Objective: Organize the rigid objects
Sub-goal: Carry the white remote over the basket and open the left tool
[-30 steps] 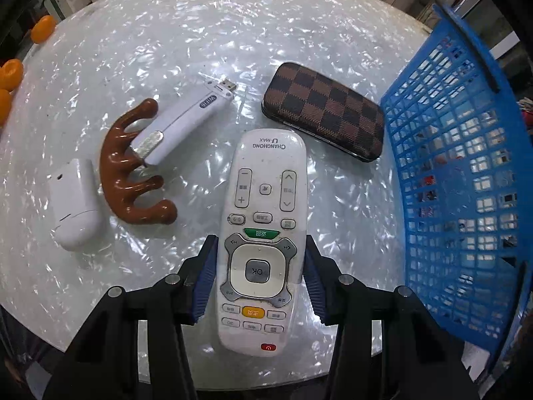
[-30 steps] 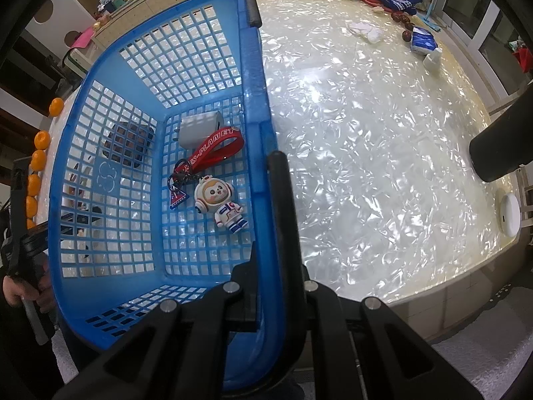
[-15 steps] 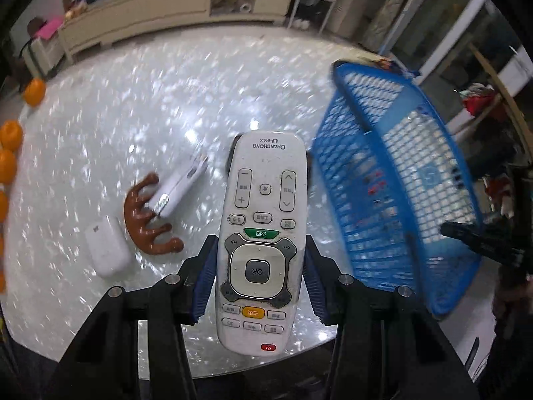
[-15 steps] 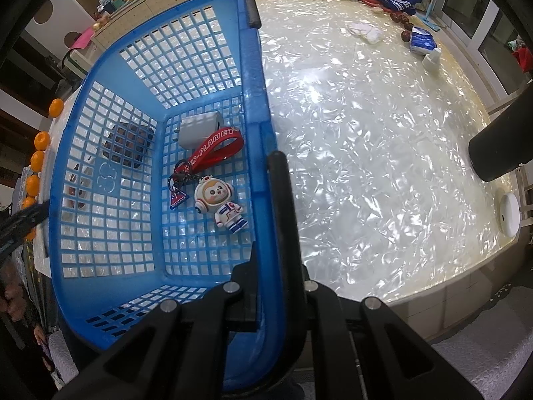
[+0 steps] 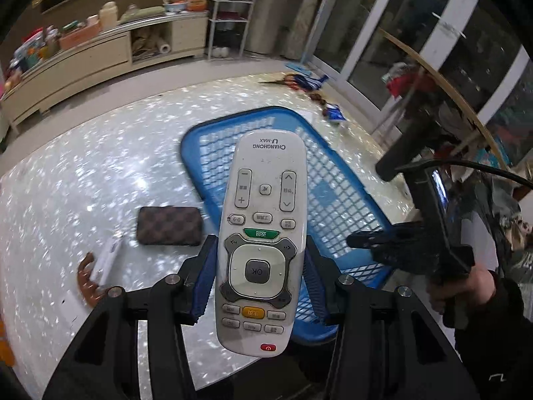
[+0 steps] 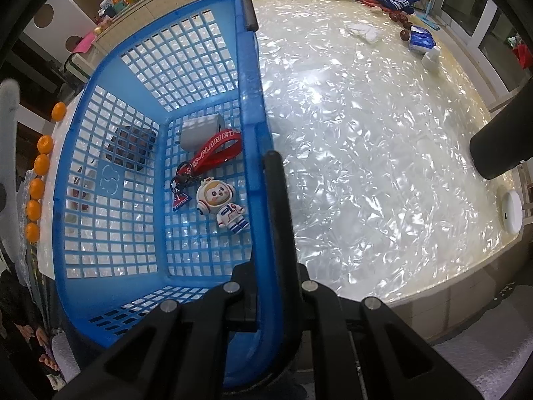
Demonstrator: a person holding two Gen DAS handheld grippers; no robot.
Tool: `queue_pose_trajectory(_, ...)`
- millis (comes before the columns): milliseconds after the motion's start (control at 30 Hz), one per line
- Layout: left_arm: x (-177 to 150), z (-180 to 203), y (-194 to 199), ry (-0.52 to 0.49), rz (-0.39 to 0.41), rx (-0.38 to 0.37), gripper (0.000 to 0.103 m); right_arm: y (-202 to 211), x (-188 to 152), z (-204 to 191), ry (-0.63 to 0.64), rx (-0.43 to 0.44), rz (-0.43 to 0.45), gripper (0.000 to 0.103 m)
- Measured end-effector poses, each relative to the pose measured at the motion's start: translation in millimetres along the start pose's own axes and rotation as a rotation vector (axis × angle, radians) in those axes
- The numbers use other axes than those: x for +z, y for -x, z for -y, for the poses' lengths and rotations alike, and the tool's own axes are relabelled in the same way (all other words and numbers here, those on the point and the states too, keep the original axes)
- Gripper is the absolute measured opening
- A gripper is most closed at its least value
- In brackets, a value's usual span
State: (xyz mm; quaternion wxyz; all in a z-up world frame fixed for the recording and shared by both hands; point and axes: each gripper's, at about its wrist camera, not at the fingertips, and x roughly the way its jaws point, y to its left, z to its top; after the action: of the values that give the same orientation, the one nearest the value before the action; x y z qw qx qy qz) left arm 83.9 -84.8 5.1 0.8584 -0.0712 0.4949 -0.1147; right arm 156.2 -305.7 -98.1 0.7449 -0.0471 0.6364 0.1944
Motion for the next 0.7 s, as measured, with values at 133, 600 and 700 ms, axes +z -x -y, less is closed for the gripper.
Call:
queue_pose_trajectory(133, 6.3, 19.5, -19.0, -0.037, -0.016, -0.029, 0.053, 1.2, -0.5, 2.0, -0.002, 0.006, 0.002, 0.007)
queue_pose_trajectory(600, 16.0, 42.7, -94.2, -0.109, -0.174, -0.016, 0.053, 2.5, -0.6, 5.6, -0.008, 0.026, 0.011, 0.007)
queue_pose_trajectory(700, 17.4, 44.2, -105.8, -0.124, -0.196, -0.003, 0.053, 2.5, -0.3, 5.8, -0.008, 0.027, 0.011, 0.007)
